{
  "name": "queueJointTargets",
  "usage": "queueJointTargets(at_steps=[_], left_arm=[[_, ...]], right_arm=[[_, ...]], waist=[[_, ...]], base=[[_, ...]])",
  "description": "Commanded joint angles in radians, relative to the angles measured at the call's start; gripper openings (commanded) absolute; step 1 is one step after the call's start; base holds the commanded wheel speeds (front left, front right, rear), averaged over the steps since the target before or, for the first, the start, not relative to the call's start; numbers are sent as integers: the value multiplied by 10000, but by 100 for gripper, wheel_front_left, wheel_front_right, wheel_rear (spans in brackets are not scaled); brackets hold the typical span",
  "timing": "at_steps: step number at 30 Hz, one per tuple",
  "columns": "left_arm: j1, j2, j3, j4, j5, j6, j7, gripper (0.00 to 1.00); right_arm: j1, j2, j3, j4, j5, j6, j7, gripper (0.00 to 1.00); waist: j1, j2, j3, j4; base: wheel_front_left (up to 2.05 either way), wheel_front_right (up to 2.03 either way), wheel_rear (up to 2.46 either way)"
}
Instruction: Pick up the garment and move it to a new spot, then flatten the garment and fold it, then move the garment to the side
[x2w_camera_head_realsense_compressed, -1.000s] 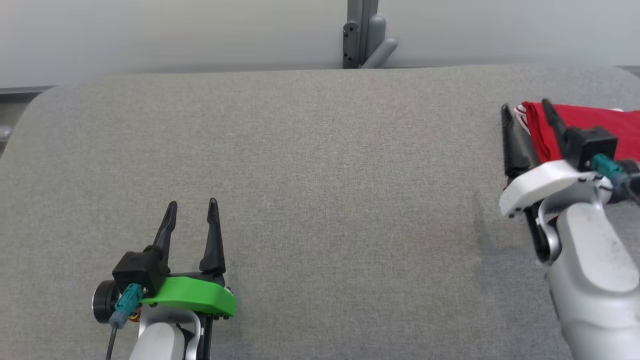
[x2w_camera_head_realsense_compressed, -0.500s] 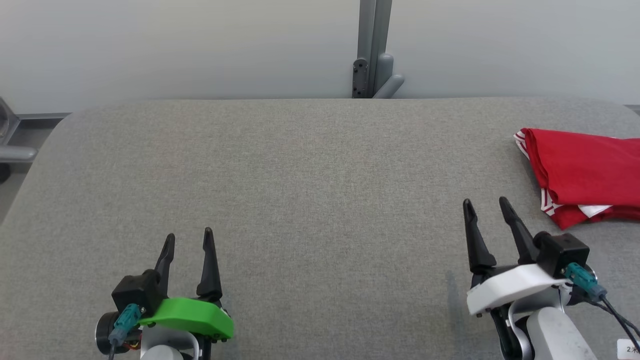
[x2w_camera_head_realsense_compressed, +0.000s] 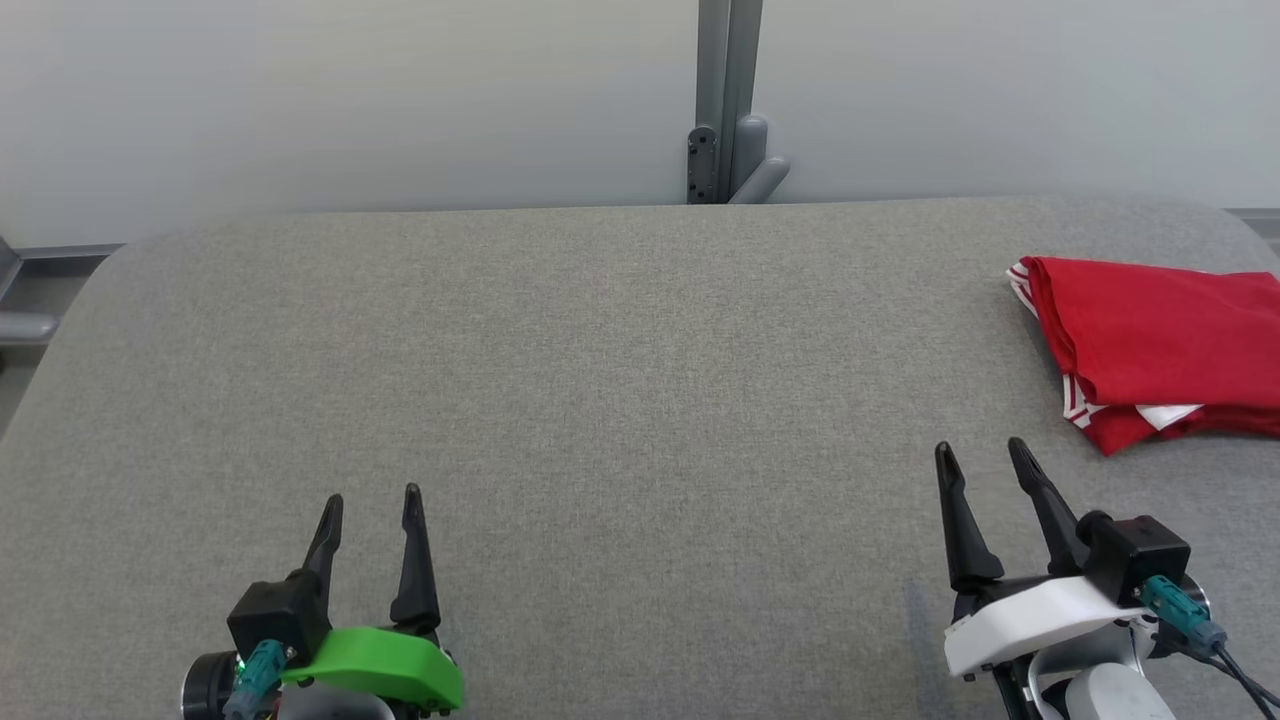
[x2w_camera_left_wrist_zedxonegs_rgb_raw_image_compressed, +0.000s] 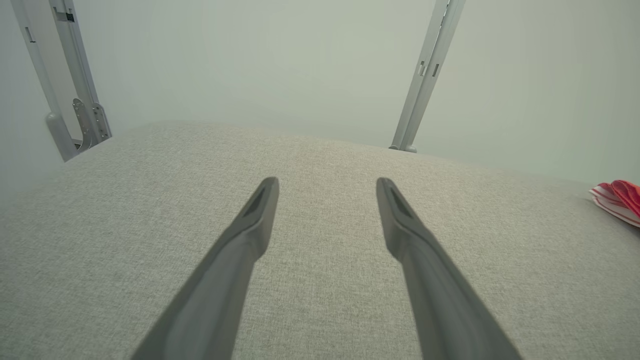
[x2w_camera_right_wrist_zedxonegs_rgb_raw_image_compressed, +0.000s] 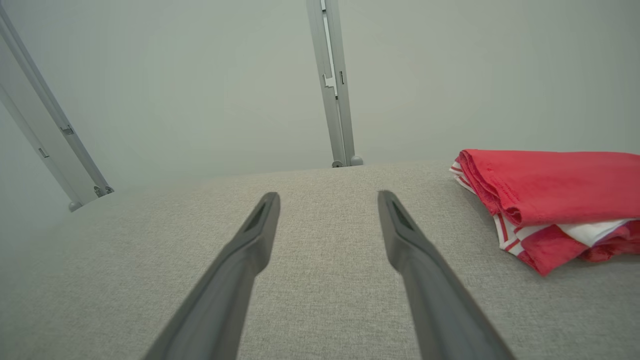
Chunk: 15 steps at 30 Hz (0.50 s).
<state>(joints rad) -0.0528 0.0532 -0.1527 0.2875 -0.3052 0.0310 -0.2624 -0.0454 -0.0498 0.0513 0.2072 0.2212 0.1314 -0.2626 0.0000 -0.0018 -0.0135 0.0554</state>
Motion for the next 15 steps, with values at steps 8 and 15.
queueJointTargets(at_steps=[8, 15], left_arm=[[201, 23, 43, 11, -58, -41, -25, 100], [228, 15, 1, 87, -57, -65, -25, 100]], right_arm=[[275, -20, -23, -145, 126, -16, -29, 100], [303, -19, 11, -85, 93, -16, -29, 100]], waist=[[0, 18, -17, -14], [0, 18, -44, -51]], base=[[0, 0, 0], [0, 0, 0]])
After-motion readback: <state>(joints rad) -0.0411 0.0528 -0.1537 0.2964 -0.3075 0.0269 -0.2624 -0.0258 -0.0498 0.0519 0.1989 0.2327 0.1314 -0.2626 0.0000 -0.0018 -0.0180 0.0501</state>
